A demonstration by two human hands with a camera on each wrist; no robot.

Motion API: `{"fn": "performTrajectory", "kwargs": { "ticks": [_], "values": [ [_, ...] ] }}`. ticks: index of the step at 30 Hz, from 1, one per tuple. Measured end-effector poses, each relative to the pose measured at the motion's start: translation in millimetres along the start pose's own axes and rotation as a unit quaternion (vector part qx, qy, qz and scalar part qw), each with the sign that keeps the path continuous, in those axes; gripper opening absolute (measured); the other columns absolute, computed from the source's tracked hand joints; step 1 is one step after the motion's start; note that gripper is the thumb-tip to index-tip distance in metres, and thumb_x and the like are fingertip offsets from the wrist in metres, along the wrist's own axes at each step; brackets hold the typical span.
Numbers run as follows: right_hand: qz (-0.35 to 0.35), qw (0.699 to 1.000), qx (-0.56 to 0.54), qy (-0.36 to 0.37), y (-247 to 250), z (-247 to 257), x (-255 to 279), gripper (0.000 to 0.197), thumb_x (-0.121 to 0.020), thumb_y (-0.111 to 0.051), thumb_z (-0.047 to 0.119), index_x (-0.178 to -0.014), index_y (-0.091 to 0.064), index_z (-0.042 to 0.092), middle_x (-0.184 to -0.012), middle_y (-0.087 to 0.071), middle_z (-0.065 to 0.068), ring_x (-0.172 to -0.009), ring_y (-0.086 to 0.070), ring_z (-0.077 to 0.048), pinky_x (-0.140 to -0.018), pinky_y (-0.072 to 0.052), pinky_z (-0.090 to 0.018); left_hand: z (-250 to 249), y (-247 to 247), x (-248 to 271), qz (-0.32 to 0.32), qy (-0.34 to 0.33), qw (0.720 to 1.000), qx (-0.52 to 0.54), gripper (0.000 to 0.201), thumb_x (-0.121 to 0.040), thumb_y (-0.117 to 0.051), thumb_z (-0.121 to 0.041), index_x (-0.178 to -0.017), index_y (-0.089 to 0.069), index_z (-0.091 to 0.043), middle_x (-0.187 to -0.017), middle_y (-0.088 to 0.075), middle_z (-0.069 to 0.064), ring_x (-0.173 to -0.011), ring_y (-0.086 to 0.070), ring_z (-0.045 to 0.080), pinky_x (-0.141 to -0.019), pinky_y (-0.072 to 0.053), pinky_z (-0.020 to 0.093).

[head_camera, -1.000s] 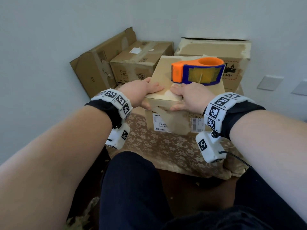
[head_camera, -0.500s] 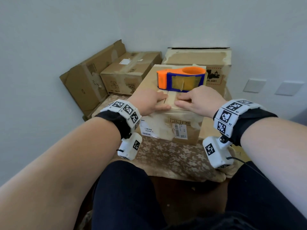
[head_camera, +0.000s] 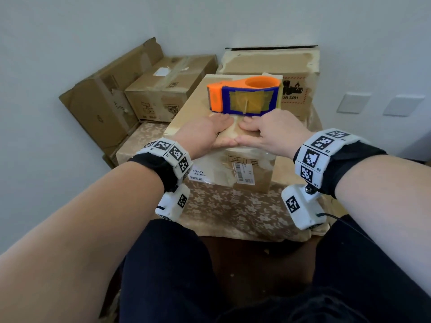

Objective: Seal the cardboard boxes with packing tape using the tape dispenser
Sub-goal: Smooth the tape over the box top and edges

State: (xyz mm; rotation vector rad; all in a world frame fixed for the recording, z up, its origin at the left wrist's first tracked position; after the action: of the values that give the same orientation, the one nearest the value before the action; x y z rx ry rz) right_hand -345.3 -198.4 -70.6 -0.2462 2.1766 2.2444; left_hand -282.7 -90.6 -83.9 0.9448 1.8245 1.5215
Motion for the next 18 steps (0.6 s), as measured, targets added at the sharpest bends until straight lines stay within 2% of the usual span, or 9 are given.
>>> {"fn": "performTrajectory", "kwargs": {
  "ticks": [4, 7, 11, 13, 16, 18],
  "values": [
    [0.009, 1.000, 0.019, 0.007, 0, 1, -2, 0.080, -0.080, -0.020, 0.072, -0.132, -0.055, 0.023, -0.120, -0.066, -0.002, -0.102, -0.062, -0.025, -0.081, -0.051, -0.039, 3, -3, -1, -0.013, 0.013, 0.999, 0.039, 0.059, -0.094, -0.054, -0.036, -0.145, -0.038, -0.010, -0.150, -0.037, 0.007, -0.138, -0.035, 0.021, -0.114, -0.026, 0.031],
    [0.016, 0.999, 0.040, 0.014, 0, 3, -3, 0.084, -0.076, -0.017, 0.072, -0.131, -0.056, 0.021, -0.119, -0.066, -0.003, -0.098, -0.062, -0.025, -0.080, -0.051, -0.039, 3, -1, 1, -0.021, 0.038, 0.999, 0.013, 0.067, -0.090, -0.053, -0.047, -0.148, -0.034, -0.018, -0.153, -0.032, 0.000, -0.140, -0.031, 0.018, -0.113, -0.025, 0.033],
    [0.023, 0.998, 0.059, 0.016, 0, 7, -2, 0.077, -0.080, -0.022, 0.067, -0.128, -0.057, 0.019, -0.115, -0.066, -0.002, -0.095, -0.061, -0.025, -0.078, -0.051, -0.040, 4, 0, 3, -0.019, 0.042, 0.999, 0.009, 0.074, -0.086, -0.053, -0.054, -0.148, -0.033, -0.021, -0.154, -0.032, -0.001, -0.139, -0.031, 0.017, -0.112, -0.025, 0.034],
    [0.027, 0.997, 0.069, 0.019, 0, 9, -1, 0.071, -0.084, -0.028, 0.065, -0.129, -0.056, 0.018, -0.113, -0.066, -0.002, -0.094, -0.060, -0.024, -0.077, -0.051, -0.039, 2, 1, 3, -0.013, 0.041, 0.999, 0.004, 0.075, -0.086, -0.056, -0.052, -0.149, -0.032, -0.019, -0.154, -0.032, 0.001, -0.140, -0.031, 0.018, -0.112, -0.024, 0.032],
    [0.021, 0.997, 0.073, 0.032, 0, 12, 1, 0.059, -0.092, -0.039, 0.059, -0.129, -0.056, 0.016, -0.107, -0.064, -0.004, -0.092, -0.059, -0.025, -0.074, -0.047, -0.034, -9, 1, 3, 0.023, 0.027, 0.998, -0.042, 0.073, -0.090, -0.058, -0.043, -0.148, -0.029, -0.009, -0.154, -0.030, 0.008, -0.141, -0.028, 0.020, -0.112, -0.017, 0.024],
    [0.020, 0.997, 0.068, 0.036, -1, 12, 2, 0.057, -0.093, -0.042, 0.057, -0.131, -0.055, 0.016, -0.113, -0.064, -0.006, -0.097, -0.060, -0.027, -0.078, -0.047, -0.034, -14, 3, 3, 0.033, 0.034, 0.997, -0.053, 0.073, -0.089, -0.059, -0.042, -0.146, -0.031, -0.006, -0.152, -0.033, 0.011, -0.138, -0.033, 0.023, -0.112, -0.021, 0.029]
  ]
}}
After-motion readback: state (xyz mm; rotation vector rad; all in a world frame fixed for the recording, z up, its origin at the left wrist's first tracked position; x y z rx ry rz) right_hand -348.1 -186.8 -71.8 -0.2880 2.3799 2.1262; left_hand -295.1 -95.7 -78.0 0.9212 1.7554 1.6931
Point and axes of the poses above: each hand's wrist, its own x-axis away from the middle knuckle, its own y-axis out of the back of the hand, z = x × y, the point moved 7 cm from there along -x, towards the middle knuckle
